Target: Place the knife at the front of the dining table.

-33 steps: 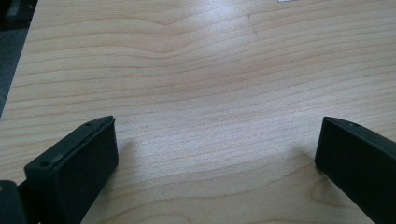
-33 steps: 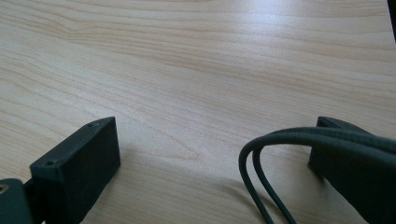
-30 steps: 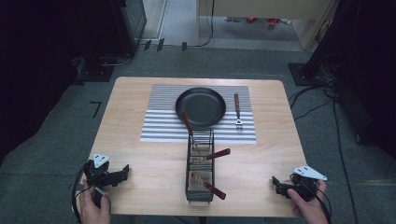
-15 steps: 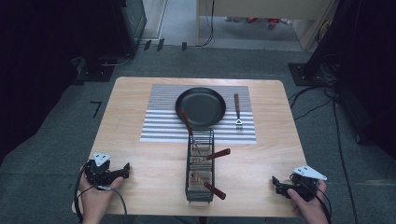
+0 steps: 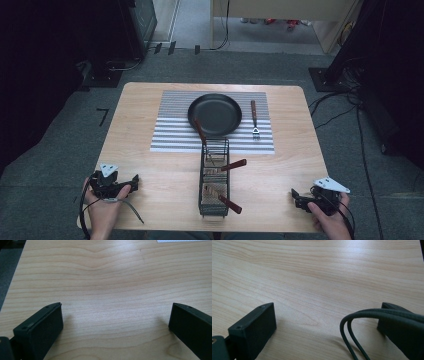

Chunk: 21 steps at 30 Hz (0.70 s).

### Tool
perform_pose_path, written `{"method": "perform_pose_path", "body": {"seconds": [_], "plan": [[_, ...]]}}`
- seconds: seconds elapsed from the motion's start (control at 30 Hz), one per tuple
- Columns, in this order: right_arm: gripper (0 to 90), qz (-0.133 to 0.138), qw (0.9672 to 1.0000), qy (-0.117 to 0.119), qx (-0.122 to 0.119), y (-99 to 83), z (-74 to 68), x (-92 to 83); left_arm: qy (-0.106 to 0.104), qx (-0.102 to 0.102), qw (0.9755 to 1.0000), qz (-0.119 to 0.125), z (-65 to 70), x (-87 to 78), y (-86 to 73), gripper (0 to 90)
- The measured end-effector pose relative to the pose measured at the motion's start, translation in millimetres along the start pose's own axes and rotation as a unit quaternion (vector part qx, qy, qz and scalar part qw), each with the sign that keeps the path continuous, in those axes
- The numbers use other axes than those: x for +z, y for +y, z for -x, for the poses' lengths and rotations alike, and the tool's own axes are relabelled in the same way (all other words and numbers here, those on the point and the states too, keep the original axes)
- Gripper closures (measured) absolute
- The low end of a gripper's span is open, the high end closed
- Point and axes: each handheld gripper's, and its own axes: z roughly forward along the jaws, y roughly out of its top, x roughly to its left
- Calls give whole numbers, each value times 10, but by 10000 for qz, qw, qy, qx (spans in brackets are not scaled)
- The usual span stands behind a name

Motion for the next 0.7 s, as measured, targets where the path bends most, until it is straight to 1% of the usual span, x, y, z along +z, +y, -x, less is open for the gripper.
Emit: {"method": "perform_pose_path", "body": {"seconds": [0.03,0.07,0.1,0.13,0.17,0.2,0.33,0.4,0.47,0.57,0.6,0.67,0.7], "plan": [[14,0,10000,1,2,0,0,0,0,0,10000,0,0,0,0,0],[14,1,10000,0,0,0,0,0,-56,-89,9999,2,-5,-10,7,0],[14,0,10000,1,1,0,0,0,-156,-159,9998,16,-16,-27,17,0],[14,0,10000,0,-1,0,0,0,-167,-190,9996,104,-2,-68,42,0],[14,0,10000,0,-1,0,0,0,-167,-190,9996,104,-2,-68,42,0],[14,1,10000,0,0,0,0,0,-219,-188,9994,173,26,-112,77,0],[14,-1,10000,0,1,0,0,0,-365,-56,9989,292,147,-206,175,0],[14,-1,10000,0,2,0,0,0,-389,76,9986,349,241,-249,236,0],[14,1,10000,0,1,0,0,0,-455,148,9980,403,325,-282,294,0],[14,-1,10000,0,1,0,0,0,-582,216,9970,457,451,-321,381,0],[14,-1,10000,0,1,0,0,0,-582,216,9970,457,451,-321,381,0],[14,0,10000,0,0,0,0,0,-691,278,9959,514,567,-346,448,0],[14,0,10000,0,0,0,0,0,-739,307,9954,522,603,-353,471,0]]}}
